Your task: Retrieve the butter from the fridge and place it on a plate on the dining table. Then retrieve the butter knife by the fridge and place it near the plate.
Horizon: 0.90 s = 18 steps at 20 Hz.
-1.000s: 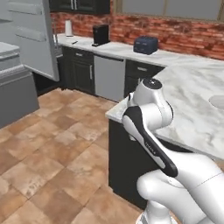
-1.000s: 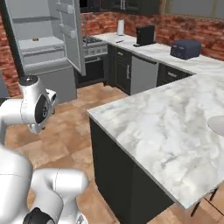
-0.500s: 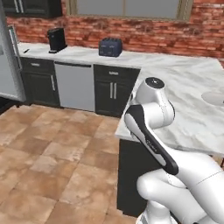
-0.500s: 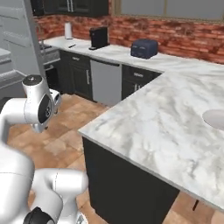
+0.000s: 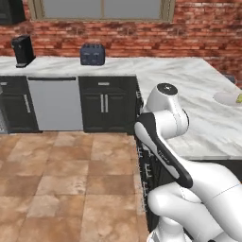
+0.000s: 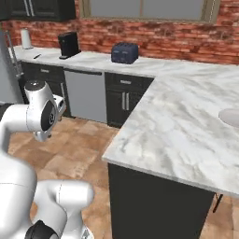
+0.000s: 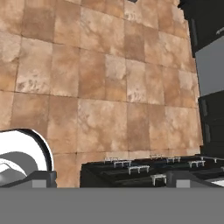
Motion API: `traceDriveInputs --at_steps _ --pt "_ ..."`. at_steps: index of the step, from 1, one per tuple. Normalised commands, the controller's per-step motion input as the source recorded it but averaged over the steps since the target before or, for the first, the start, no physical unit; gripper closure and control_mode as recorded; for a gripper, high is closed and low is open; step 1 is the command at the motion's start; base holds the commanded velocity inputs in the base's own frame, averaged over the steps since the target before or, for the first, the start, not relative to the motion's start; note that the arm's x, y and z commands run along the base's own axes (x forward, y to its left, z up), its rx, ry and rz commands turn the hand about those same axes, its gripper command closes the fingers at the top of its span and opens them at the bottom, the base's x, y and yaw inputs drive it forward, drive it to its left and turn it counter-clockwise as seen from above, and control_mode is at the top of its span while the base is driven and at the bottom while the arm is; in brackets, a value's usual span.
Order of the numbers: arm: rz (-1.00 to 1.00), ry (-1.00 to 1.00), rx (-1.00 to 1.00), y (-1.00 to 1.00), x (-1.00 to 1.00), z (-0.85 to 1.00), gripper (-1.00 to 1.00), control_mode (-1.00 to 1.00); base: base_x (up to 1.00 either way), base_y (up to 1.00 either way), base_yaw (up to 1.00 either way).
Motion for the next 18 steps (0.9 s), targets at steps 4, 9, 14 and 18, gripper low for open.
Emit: traceDriveInputs --at_steps 4,9,14,18 --pt "0.0 0.0 0.0 0.0 0.0 0.0 -1.0 1.0 0.67 1.0 -0.51" --pt "0.0 0.0 0.0 0.0 0.0 0.0 -1.0 1.0 0.98 1.0 -0.49" --pt "0.0 0.0 0.0 0.0 0.0 0.0 -1.0 1.0 1.0 1.0 -0.44" --pt "0.0 0.0 0.0 0.0 0.0 0.0 -1.0 1.0 1.0 0.61 -0.17"
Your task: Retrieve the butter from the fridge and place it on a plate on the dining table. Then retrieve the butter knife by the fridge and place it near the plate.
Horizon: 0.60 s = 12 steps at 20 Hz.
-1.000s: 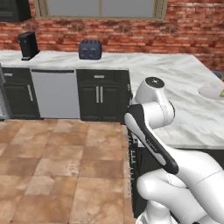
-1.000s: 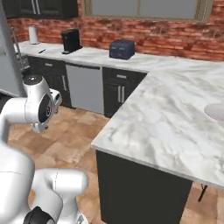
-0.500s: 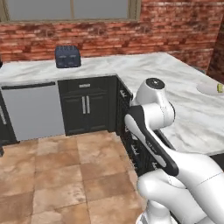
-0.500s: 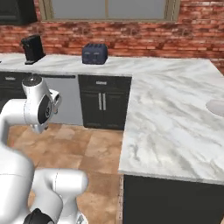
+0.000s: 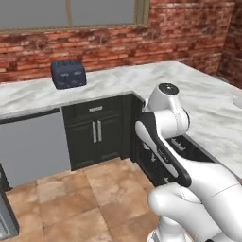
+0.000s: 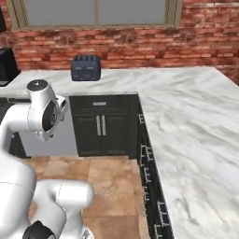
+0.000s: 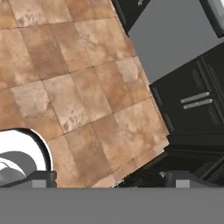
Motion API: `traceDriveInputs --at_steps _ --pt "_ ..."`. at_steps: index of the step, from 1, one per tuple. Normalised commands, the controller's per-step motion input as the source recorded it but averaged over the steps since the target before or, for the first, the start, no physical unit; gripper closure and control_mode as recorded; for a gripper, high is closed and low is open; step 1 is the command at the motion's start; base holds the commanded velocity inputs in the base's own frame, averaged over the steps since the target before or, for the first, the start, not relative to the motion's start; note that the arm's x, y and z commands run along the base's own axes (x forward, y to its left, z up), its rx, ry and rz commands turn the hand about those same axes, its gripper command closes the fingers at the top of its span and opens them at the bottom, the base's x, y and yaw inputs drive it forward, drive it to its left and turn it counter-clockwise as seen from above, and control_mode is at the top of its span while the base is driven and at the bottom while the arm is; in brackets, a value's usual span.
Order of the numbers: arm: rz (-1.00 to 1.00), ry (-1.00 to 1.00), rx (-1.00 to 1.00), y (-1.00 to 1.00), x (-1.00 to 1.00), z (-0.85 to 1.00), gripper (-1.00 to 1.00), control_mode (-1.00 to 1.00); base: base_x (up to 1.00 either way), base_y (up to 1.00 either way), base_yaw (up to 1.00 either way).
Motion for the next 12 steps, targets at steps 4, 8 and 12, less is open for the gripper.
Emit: traceDriveInputs --at_steps 4,8,12 --pt "0.0 0.0 0.0 0.0 0.0 0.0 -1.0 1.0 1.0 0.61 -0.01" --pt "0.0 0.0 0.0 0.0 0.0 0.0 -1.0 1.0 1.0 0.3 0.02" --pt "0.0 0.0 0.0 0.0 0.0 0.0 -1.0 1.0 1.0 0.32 0.04"
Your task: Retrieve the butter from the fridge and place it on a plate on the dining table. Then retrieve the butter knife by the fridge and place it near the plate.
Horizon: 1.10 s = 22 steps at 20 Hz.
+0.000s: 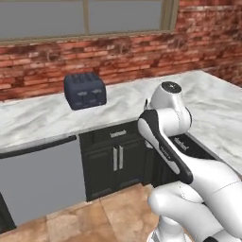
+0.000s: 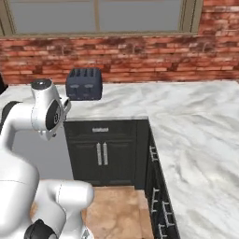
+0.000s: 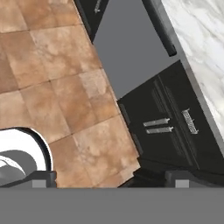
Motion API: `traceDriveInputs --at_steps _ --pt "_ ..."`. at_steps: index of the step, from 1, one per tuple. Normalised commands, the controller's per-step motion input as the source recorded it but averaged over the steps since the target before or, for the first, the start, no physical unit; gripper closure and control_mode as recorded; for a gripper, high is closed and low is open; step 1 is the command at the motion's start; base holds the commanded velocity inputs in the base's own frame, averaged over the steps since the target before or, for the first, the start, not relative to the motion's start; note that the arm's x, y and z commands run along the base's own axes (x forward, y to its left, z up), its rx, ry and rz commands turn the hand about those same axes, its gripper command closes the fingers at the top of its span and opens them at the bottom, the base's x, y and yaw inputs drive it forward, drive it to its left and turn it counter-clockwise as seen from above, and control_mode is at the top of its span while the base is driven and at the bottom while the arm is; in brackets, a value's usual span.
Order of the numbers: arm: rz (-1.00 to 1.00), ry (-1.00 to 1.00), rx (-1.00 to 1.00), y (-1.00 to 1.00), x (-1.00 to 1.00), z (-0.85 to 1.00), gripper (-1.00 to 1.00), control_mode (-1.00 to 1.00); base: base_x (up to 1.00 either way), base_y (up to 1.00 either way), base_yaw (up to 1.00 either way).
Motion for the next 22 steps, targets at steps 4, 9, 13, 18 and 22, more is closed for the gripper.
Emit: traceDriveInputs --at_steps 4,9,13,18,22 --pt "0.0 0.0 0.0 0.0 0.0 0.0 -1.0 1.0 0.95 0.55 0.08" --pt "0.0 0.0 0.0 0.0 0.0 0.0 -1.0 1.0 0.51 0.73 0.4" --pt "0.0 0.0 0.0 0.0 0.0 0.0 -1.0 1.0 0.38 0.48 0.65" --pt "0.0 0.0 0.0 0.0 0.0 0.0 -1.0 1.0 0.43 0.41 0.41" --pt "0.0 0.0 0.0 0.0 0.0 0.0 -1.0 1.0 0.5 0.38 -0.09"
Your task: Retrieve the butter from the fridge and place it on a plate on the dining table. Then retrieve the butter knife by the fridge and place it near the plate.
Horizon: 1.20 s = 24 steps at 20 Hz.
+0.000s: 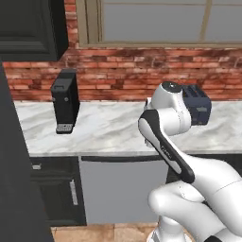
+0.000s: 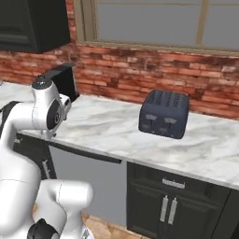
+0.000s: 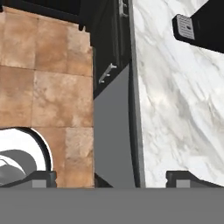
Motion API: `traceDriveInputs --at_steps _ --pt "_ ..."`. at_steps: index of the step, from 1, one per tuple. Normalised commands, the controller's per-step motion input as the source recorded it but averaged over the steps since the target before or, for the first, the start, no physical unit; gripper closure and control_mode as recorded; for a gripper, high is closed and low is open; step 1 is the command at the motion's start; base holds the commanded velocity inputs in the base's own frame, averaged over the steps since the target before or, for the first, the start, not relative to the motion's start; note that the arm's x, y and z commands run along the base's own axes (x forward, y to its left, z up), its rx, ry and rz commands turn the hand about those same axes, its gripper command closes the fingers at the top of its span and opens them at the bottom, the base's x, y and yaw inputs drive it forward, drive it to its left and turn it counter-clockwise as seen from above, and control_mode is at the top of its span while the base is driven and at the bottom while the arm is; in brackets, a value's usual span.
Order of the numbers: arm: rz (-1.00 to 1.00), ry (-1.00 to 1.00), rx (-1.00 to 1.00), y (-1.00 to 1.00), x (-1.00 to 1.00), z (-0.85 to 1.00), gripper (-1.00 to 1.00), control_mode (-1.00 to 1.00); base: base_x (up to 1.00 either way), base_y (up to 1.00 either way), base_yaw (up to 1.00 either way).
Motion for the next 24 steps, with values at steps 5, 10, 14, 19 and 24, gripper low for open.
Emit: traceDriveInputs --at_steps 5,10,14,19,24 --pt "0.0 0.0 0.0 0.0 0.0 0.0 -1.0 1.0 0.48 0.61 -0.36" --pt "0.0 0.0 0.0 0.0 0.0 0.0 -1.0 1.0 0.23 0.89 -0.42" --pt "0.0 0.0 0.0 0.0 0.0 0.0 -1.0 1.0 0.0 1.0 -0.3" --pt "0.0 0.0 0.0 0.0 0.0 0.0 -1.0 1.0 0.0 0.97 -0.22" --pt "0.0 0.0 0.0 0.0 0.0 0.0 -1.0 1.0 0.0 0.44 -0.11"
